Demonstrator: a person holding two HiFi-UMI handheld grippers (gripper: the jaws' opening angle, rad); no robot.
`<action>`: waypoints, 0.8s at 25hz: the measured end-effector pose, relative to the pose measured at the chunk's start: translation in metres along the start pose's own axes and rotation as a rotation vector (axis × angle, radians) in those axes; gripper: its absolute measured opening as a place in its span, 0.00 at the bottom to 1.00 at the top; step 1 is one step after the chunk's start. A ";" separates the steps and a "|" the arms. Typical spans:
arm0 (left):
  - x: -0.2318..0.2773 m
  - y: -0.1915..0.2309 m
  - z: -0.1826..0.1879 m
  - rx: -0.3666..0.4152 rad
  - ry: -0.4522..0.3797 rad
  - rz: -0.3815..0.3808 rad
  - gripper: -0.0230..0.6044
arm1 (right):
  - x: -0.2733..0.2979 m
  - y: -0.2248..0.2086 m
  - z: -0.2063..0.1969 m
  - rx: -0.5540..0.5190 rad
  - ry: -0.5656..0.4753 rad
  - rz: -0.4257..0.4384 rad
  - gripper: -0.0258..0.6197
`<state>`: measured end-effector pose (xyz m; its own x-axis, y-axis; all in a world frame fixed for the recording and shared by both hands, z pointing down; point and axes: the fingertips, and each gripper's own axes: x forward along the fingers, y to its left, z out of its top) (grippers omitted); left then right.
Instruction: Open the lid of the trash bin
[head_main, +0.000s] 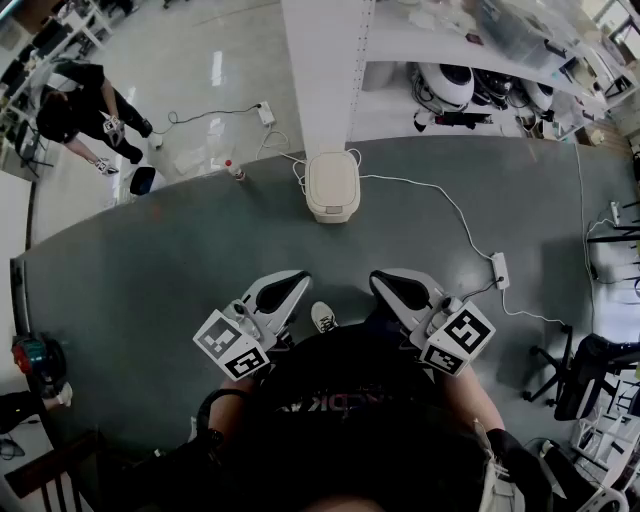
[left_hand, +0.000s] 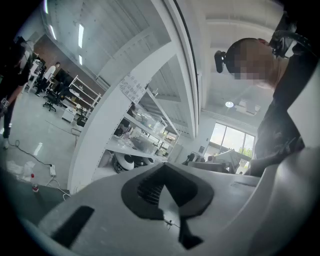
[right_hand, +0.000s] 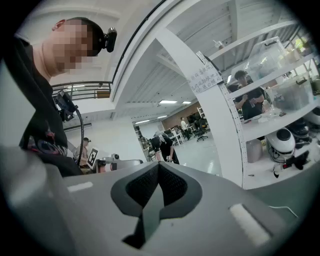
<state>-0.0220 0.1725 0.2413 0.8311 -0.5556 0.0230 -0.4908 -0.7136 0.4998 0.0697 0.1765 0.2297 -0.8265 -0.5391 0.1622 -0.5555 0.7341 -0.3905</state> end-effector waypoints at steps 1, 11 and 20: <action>0.000 0.001 0.000 0.002 0.002 0.000 0.04 | 0.001 0.000 0.000 -0.001 0.001 0.001 0.05; 0.001 0.008 0.000 -0.004 0.005 0.002 0.04 | 0.009 -0.004 -0.001 0.002 0.008 0.002 0.05; -0.003 0.003 -0.004 0.011 0.014 -0.010 0.04 | 0.008 0.000 0.003 -0.019 -0.011 0.014 0.05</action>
<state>-0.0256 0.1735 0.2461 0.8395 -0.5425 0.0298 -0.4853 -0.7240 0.4903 0.0635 0.1712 0.2278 -0.8334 -0.5327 0.1469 -0.5452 0.7494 -0.3757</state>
